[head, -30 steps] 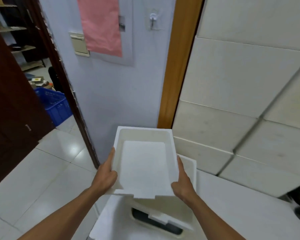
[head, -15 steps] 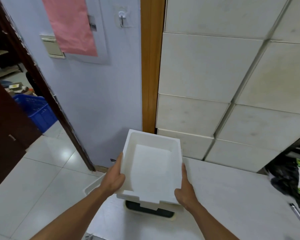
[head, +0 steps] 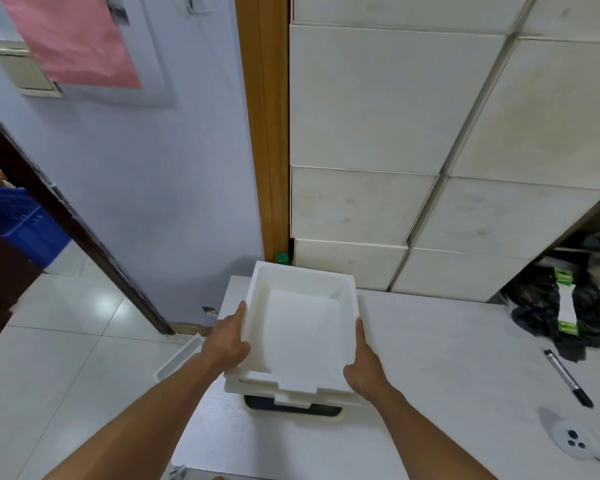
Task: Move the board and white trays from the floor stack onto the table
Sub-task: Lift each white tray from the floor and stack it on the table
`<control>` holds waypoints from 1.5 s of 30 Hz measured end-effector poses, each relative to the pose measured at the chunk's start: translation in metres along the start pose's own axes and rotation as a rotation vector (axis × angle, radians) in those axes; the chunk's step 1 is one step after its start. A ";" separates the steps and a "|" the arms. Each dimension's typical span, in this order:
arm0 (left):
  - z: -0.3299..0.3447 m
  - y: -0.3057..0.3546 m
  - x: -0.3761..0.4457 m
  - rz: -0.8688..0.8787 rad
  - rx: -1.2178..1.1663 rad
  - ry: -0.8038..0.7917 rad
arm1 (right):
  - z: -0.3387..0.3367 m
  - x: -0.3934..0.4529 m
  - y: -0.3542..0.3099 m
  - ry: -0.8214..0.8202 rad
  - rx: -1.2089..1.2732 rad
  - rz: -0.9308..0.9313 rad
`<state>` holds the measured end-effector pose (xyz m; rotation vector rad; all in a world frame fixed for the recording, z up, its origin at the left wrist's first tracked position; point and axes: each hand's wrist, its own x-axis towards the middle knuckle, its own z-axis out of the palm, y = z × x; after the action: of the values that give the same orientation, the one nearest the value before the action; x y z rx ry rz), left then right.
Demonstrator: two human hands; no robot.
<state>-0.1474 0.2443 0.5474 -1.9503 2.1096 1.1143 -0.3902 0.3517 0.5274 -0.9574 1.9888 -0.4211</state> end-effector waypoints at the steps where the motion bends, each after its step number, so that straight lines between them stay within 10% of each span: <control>1: 0.000 -0.002 0.000 0.005 0.043 -0.019 | 0.003 0.001 0.001 0.004 -0.022 0.015; 11: 0.000 -0.033 0.017 0.127 0.135 -0.229 | -0.033 0.022 -0.047 0.010 -0.644 0.086; 15: -0.031 -0.059 0.024 0.155 0.175 -0.111 | 0.000 0.030 -0.107 0.232 -0.587 -0.192; 22: -0.081 -0.187 0.035 -0.087 0.053 0.029 | 0.146 0.045 -0.211 0.015 -0.484 -0.603; 29: -0.059 -0.343 0.073 -0.372 -0.129 -0.021 | 0.317 0.097 -0.241 -0.511 -0.601 -0.304; 45: 0.045 -0.531 0.214 -0.672 -0.106 -0.030 | 0.501 0.273 -0.196 -0.572 -0.796 -0.017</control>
<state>0.2626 0.1204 0.1655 -2.3837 1.2162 1.0950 0.0219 0.0487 0.2074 -1.3759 1.5974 0.6368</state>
